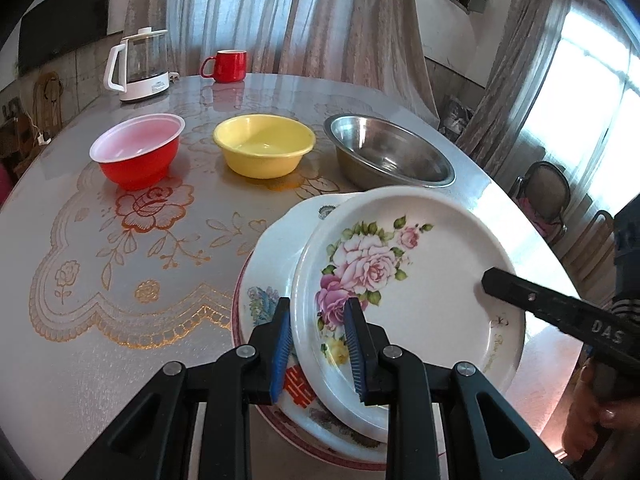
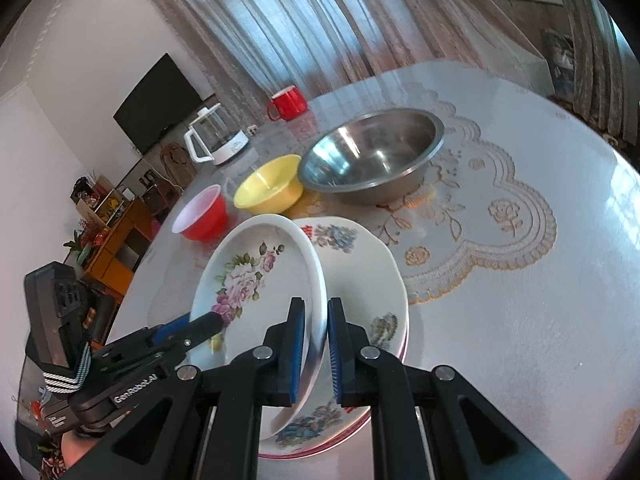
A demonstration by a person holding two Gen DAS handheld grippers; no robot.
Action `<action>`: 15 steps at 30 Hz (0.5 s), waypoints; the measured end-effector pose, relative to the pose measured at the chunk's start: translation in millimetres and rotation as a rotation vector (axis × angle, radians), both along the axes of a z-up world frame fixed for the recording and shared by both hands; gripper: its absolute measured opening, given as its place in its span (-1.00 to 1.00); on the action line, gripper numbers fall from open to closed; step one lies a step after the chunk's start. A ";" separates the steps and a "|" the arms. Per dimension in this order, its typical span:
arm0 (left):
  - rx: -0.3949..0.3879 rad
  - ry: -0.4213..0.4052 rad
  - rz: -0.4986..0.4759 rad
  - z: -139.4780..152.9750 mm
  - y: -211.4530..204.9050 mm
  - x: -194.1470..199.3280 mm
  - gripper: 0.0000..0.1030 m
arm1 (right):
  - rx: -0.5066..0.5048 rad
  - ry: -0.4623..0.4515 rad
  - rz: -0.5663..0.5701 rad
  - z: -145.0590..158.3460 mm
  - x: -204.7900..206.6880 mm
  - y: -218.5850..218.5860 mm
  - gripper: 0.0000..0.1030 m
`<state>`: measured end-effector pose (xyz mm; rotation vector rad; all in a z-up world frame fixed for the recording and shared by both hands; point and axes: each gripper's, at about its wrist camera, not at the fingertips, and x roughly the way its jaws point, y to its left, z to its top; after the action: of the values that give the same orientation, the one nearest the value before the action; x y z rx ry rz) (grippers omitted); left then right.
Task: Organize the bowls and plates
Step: 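Carry the rose-print plate over the plate stack with the right gripper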
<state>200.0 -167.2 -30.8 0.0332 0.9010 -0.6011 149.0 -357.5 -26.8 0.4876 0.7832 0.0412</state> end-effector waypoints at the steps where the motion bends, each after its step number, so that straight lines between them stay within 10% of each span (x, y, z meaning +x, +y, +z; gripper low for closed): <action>1: 0.003 -0.001 0.000 0.0 -0.5 0.1 -0.50 | 0.006 0.007 -0.003 -2.6 0.6 -1.2 -0.79; 15: 0.023 -0.005 -0.004 -1.1 -5.1 0.5 -0.50 | 0.035 0.041 -0.010 -11.3 2.7 -6.8 -0.78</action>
<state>200.5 -172.3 -31.9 0.0575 0.9032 -0.5936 151.7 -364.3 -38.1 0.5273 0.8213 0.0360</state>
